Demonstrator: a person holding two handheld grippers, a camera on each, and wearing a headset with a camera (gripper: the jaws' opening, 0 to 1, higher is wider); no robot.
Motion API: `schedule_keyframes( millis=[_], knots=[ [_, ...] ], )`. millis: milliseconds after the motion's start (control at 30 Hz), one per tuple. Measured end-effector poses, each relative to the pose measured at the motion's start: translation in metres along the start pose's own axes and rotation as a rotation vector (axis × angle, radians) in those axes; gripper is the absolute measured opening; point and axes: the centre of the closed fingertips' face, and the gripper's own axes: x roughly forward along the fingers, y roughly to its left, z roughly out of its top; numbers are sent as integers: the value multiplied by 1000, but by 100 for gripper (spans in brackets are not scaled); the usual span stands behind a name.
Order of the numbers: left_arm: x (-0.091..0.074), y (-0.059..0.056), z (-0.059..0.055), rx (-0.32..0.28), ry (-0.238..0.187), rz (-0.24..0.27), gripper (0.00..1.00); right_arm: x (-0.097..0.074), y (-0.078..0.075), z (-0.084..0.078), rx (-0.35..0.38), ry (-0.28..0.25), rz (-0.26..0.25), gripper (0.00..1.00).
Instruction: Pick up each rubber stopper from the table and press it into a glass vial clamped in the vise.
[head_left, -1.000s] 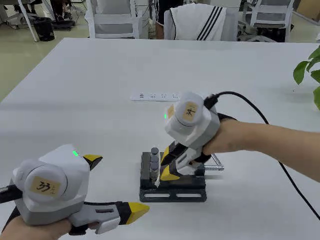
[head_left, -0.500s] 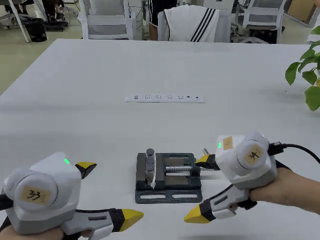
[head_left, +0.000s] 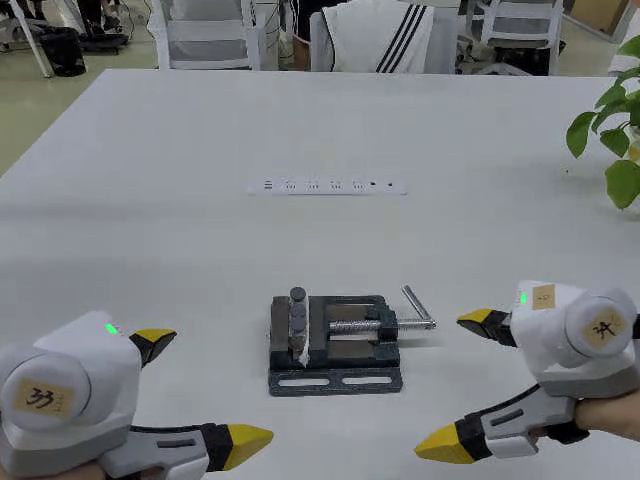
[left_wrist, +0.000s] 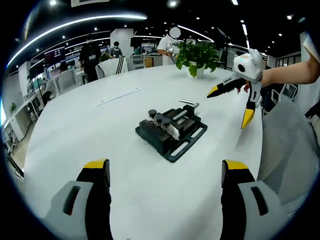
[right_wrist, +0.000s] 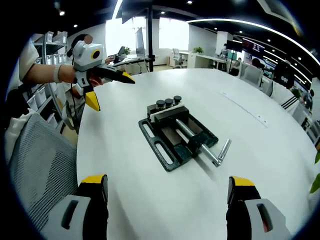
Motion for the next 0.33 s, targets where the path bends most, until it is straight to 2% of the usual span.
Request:
schedule_keyframes(
  millis=[100, 200, 233, 333],
  knots=[
    [-2, 3, -4, -12, 3, -2, 94, -7, -3, -6, 37, -14, -20, 99],
    [-4, -3, -9, -53, 17, -23, 99, -11, -5, -11, 58, -19, -29, 99],
    [-5, -1, -14, -57, 29, -15, 99, -12, -4, -12, 70, -28, -27, 99],
    [-10, 2, -18, -64, 27, -2, 99, -14, -3, -16, 83, -31, -34, 99]
  ],
)
